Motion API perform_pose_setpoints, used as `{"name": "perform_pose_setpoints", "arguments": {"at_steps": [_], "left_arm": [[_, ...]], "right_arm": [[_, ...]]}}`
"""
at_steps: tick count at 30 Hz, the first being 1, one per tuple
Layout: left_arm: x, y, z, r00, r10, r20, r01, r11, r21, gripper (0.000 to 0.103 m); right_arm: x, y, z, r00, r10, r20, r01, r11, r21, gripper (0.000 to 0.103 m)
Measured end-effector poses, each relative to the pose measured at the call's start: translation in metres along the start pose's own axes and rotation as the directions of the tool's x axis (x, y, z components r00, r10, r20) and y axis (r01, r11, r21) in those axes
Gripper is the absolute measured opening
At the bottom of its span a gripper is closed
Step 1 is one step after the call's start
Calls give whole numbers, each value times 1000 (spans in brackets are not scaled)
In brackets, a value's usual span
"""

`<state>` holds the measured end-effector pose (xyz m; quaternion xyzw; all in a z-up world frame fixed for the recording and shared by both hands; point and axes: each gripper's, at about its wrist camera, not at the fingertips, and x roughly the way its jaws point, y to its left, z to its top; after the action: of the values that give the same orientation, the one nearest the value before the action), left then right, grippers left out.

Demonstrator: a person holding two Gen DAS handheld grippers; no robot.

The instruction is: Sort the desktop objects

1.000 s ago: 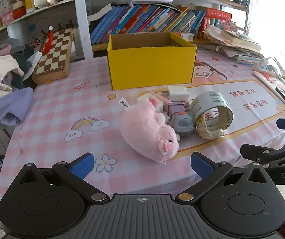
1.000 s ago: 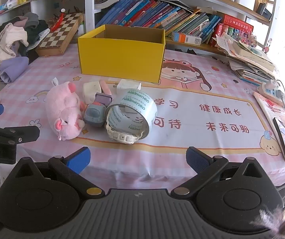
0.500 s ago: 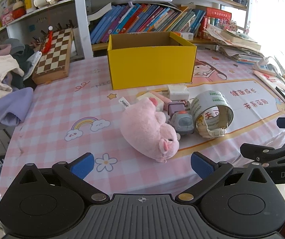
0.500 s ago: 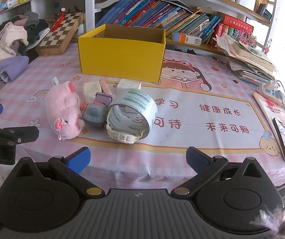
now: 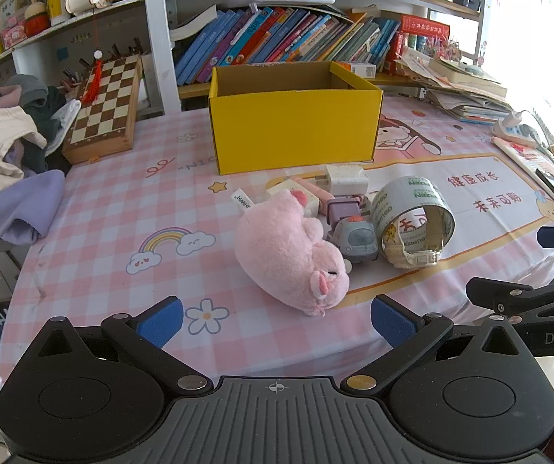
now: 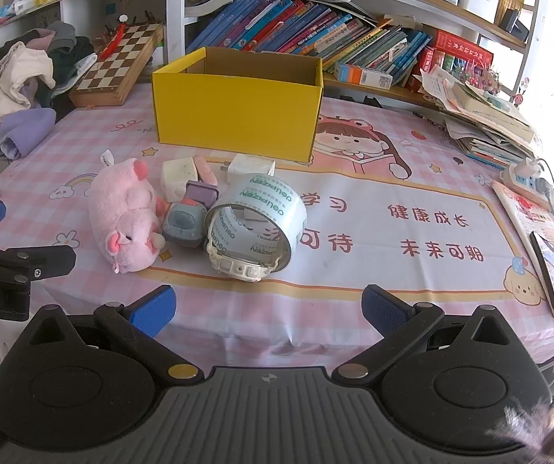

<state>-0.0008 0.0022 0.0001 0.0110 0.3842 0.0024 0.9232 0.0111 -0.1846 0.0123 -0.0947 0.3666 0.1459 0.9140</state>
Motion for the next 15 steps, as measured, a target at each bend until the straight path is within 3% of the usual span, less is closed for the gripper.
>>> {"name": "perform_pose_setpoints", "arguments": {"at_steps": [15], "left_arm": [[2,1,1,1000,-4,-6,4,1000,2,103]], "right_arm": [[3,1,2,1000,-1,-1,1,1000,-2,103]]}}
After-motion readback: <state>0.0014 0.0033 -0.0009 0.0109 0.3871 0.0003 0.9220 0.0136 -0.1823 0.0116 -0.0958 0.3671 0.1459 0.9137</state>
